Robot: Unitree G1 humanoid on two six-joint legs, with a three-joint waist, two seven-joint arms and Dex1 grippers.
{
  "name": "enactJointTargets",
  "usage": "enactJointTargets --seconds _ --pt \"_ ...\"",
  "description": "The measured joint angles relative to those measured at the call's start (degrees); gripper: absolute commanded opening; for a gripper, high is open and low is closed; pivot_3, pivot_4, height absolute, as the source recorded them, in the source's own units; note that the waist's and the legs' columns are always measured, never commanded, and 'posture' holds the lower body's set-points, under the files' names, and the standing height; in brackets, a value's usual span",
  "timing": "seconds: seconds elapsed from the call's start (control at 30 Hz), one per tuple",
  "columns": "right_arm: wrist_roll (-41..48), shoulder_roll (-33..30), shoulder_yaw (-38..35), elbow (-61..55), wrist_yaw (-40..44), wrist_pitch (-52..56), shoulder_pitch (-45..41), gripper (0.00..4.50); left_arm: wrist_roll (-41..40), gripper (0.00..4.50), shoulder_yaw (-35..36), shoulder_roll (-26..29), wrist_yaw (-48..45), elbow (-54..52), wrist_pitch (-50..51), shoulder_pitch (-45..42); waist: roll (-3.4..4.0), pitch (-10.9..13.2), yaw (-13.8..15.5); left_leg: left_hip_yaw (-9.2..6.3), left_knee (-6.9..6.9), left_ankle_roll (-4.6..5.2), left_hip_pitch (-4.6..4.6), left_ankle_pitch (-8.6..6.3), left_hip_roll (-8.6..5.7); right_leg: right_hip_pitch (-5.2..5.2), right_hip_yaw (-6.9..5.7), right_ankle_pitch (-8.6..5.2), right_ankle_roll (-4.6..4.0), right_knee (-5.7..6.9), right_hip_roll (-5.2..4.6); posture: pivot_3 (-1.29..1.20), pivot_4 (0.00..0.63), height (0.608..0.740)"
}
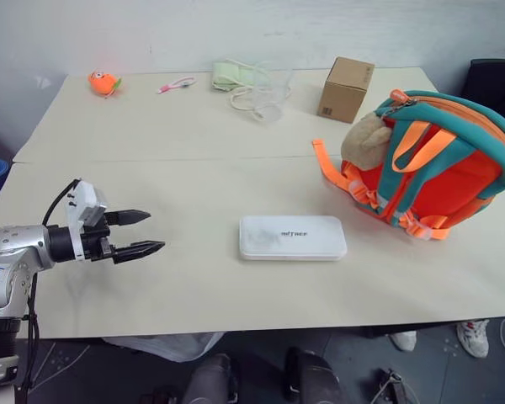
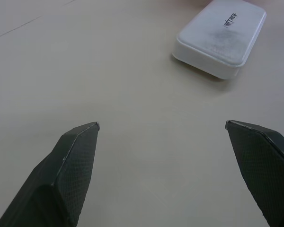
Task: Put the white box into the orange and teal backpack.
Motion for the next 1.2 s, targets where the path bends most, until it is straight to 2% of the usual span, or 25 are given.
enactJointTargets --seconds 0.57,0.7,0.73,0.8,0.87,1.03,1.13,1.2 --pt "0.72 1.29 0.43 -5.58 -5.65 3.74 -1.47 4.5 1.18 4.49 -1.36 -0.06 2.93 -1.88 1.36 -0.14 0.02 0.0 0.11 0.01 -0.01 -0.02 -0.01 0.01 0.0 -0.04 0.02 0.0 0.0 0.02 -0.01 0.0 0.15 0.74" --pt "1.0 1.22 0.95 -7.61 -7.3 3.76 -4.97 4.5 2.22 4.49 -2.69 -1.41 4.19 -1.89 0.7 -0.74 0.02 0.0 0.1 0.01 0.02 -0.02 0.0 0.01 0.0 -0.02 0.03 0.0 0.0 0.05 -0.01 0.0 0.15 0.74" --pt "1.14 1.13 1.87 -8.13 -7.59 3.83 -5.95 4.11 2.36 4.5 -3.67 -1.84 4.23 -1.96 0.63 -1.43 0.01 0.0 0.1 0.01 0.03 -0.03 -0.01 0.02 0.0 -0.03 0.03 0.0 0.0 0.07 -0.01 0.0 0.15 0.74" --pt "1.84 0.86 5.18 -10.76 -7.54 4.22 -7.66 3.62 3.38 4.1 -6.19 -2.32 3.97 -2.31 -0.1 -2.87 0.01 0.0 0.08 0.0 0.02 -0.05 0.0 0.03 0.0 -0.04 0.02 0.0 0.0 0.09 0.0 0.0 0.15 0.74" --pt "2.32 0.62 10.27 -14.81 -6.86 4.45 -9.21 2.94 5.04 3.65 -9.7 -3.34 3.15 -3.14 -1.92 -4.49 0.02 0.0 0.08 0.01 0.01 -0.07 -0.01 0.04 0.0 -0.05 0.01 0.0 0.0 0.1 0.02 0.0 0.15 0.74" --pt "1.97 -0.06 22.35 -19.44 -5.9 4.3 -14.89 1.24 9.92 2.14 -17.51 -5.77 0.97 -3.62 -6.73 -5.88 0.01 0.01 0.11 0.09 0.08 -0.04 -0.03 0.04 -0.01 -0.05 -0.2 0.01 0.02 0.16 0.08 0.0 0.15 0.74" --pt "-1.88 0.04 32.54 -18.37 -6.11 2.0 -20.18 0.16 12.44 1.18 -21.3 -6.89 -0.59 -2.43 -9.51 -6.89 0.0 0.01 0.09 0.18 0.13 -0.01 -0.02 0.05 -0.03 -0.09 -0.31 0.01 0.02 0.16 0.08 0.0 0.15 0.74" --pt "-4.64 0.7 37.17 -16.31 -6.68 0.61 -22.99 0.0 13.44 0.52 -22.66 -8.09 -1.18 -2.09 -10.41 -7.26 0.0 0.01 0.08 0.2 0.14 0.12 -0.03 0.13 -0.03 -0.1 -0.33 0.02 0.03 0.2 0.07 0.0 0.15 0.74"
